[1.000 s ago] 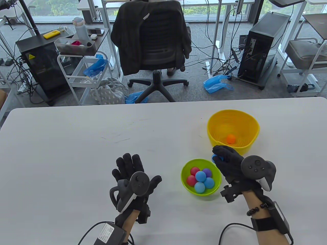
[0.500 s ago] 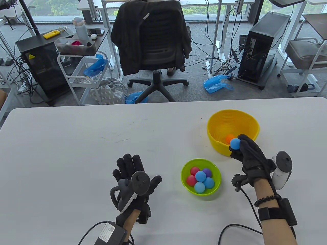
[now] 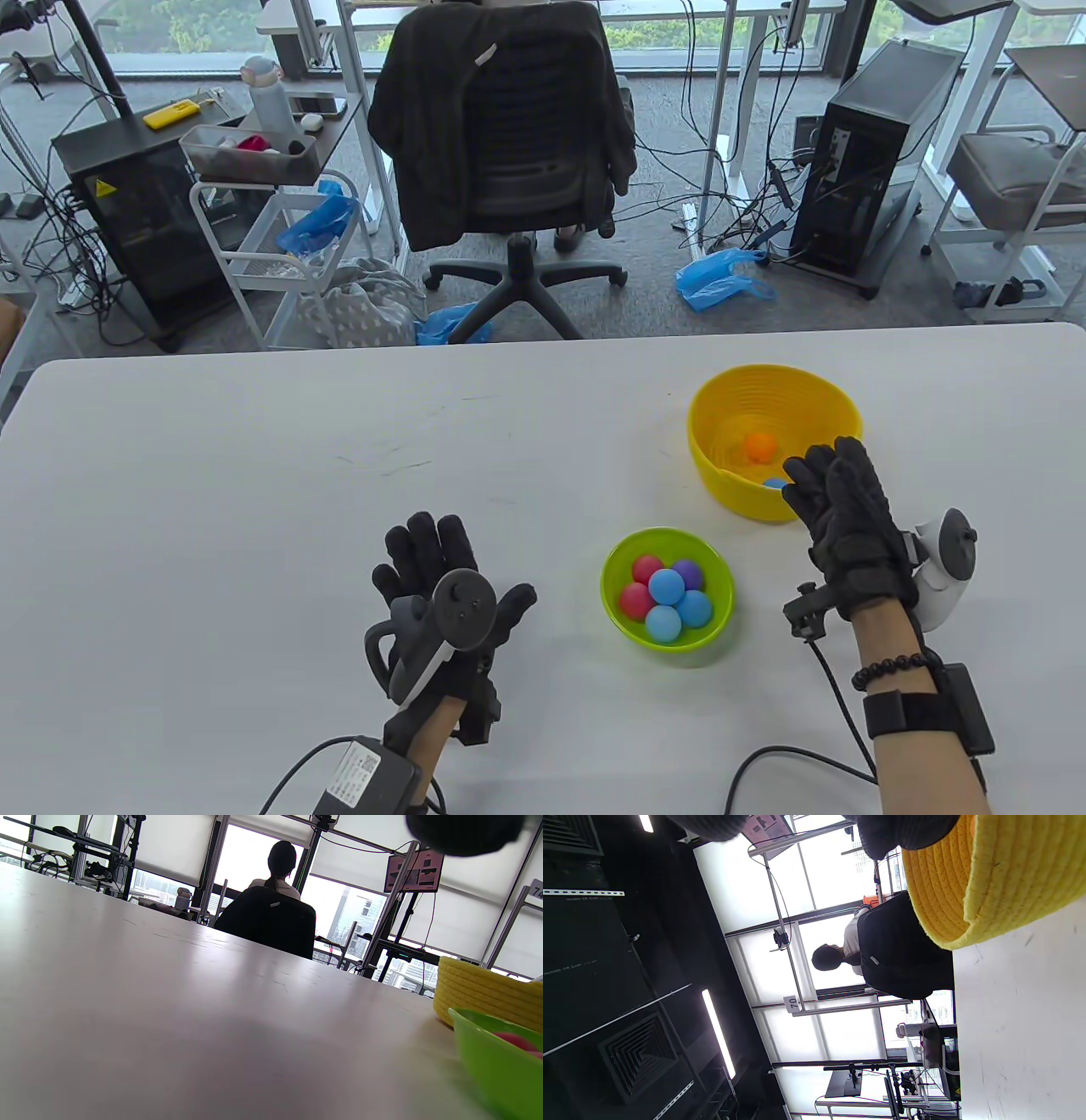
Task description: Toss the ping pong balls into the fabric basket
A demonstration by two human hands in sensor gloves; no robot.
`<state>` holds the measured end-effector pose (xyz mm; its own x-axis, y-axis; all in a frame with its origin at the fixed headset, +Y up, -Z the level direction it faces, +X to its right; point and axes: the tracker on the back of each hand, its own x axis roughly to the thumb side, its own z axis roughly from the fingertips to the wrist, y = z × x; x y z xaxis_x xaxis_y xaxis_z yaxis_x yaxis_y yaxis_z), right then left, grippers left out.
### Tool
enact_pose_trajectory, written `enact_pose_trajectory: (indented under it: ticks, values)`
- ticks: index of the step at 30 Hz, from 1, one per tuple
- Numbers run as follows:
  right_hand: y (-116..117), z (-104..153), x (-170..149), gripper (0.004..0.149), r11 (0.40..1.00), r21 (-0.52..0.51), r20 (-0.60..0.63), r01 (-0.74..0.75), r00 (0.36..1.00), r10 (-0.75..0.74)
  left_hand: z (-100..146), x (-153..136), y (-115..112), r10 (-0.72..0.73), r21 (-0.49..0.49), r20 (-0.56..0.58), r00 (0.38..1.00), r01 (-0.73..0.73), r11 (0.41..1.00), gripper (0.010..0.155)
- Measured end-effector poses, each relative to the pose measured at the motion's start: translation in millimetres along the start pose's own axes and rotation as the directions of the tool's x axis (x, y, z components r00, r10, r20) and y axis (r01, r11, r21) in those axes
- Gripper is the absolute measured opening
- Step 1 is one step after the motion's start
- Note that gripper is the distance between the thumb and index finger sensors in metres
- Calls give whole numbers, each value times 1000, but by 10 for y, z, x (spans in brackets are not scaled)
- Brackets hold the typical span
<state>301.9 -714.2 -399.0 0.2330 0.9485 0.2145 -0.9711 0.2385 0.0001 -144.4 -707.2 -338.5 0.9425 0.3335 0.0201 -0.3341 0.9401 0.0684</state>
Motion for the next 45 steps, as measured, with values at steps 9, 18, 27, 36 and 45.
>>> enact_pose_trajectory:
  ticks: [9, 18, 27, 36, 45]
  values:
    - [490, 163, 244, 66, 857, 29, 217, -515, 840, 498, 9, -9, 6, 13, 5, 2, 1000, -13, 1000, 108]
    - [1044, 308, 102, 64, 477, 136, 394, -868, 490, 778, 18, -15, 9, 17, 13, 3, 1000, -17, 1000, 108]
    - [1323, 328, -234, 65, 100, 256, 437, -961, 208, 875, 21, -22, 14, 21, 20, 6, 1000, -21, 1000, 108]
    - [1444, 321, -380, 64, -17, 295, 435, -955, 118, 893, 27, -16, 13, 18, 22, 9, 1000, -18, 1000, 108]
    - [1476, 311, -449, 62, -66, 283, 424, -957, 63, 904, 28, -16, 17, 21, 25, 10, 1000, -21, 999, 108]
